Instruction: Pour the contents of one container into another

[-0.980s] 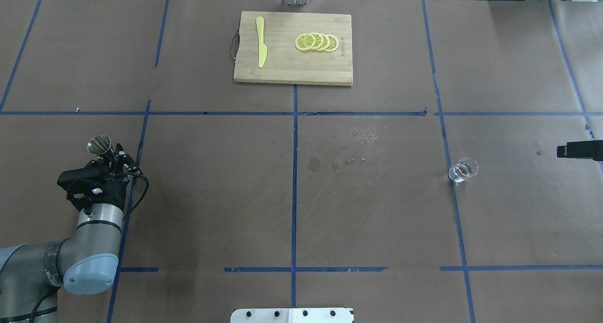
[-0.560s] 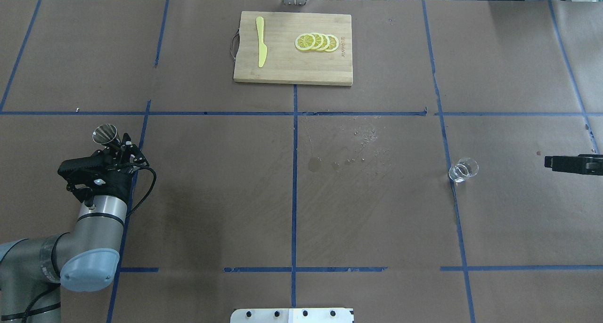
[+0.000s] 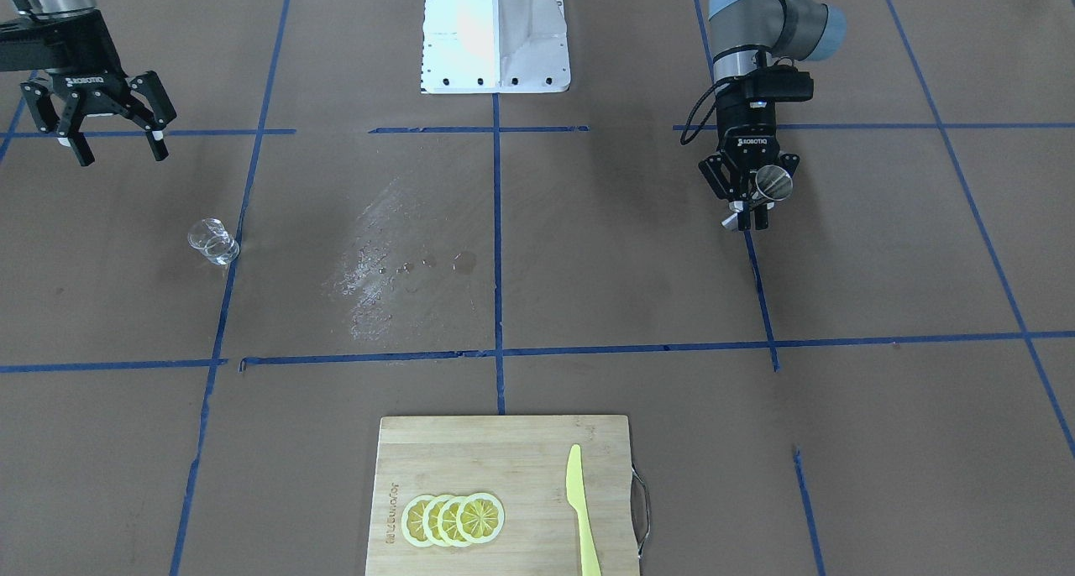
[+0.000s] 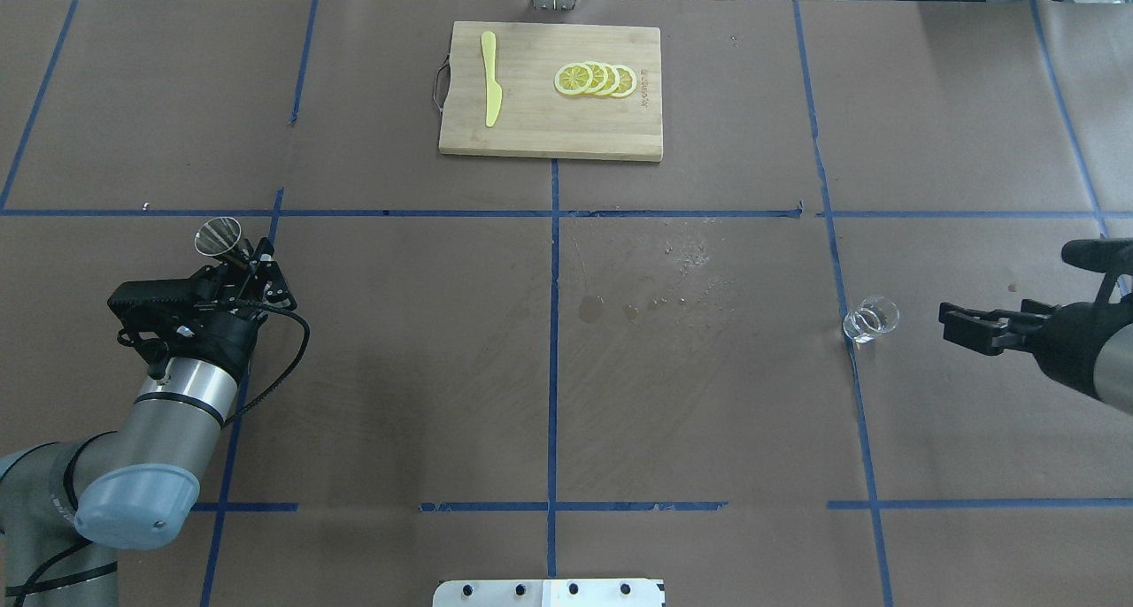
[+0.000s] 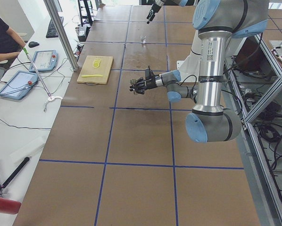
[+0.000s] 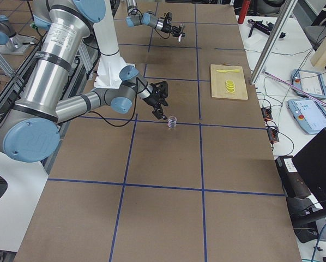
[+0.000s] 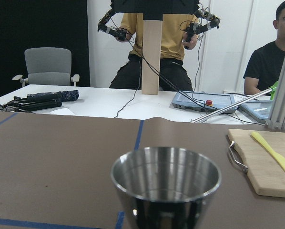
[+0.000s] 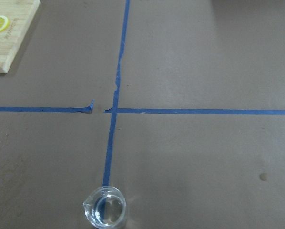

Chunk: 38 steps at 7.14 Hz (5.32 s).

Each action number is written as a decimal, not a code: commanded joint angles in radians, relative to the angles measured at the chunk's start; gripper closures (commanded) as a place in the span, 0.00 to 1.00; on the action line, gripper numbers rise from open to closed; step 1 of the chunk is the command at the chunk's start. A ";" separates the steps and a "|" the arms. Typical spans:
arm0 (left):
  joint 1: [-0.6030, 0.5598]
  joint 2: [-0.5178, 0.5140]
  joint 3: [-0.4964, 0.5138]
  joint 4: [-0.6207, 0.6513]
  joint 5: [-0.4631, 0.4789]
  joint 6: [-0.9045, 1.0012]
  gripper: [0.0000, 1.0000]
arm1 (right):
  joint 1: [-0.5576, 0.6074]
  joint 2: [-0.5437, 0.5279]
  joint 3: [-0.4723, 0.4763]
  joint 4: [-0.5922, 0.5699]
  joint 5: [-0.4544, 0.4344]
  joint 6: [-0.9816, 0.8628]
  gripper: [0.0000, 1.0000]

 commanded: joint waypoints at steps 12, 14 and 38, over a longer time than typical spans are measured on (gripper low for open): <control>-0.034 -0.005 0.033 -0.099 -0.042 0.076 1.00 | -0.283 0.270 -0.412 0.007 -0.645 0.132 0.00; -0.038 -0.005 0.033 -0.097 -0.042 0.076 1.00 | -0.281 0.300 -0.495 0.091 -0.648 0.132 0.00; -0.044 -0.006 0.049 -0.097 -0.050 0.076 1.00 | -0.250 0.326 -0.540 0.110 -0.639 0.126 0.02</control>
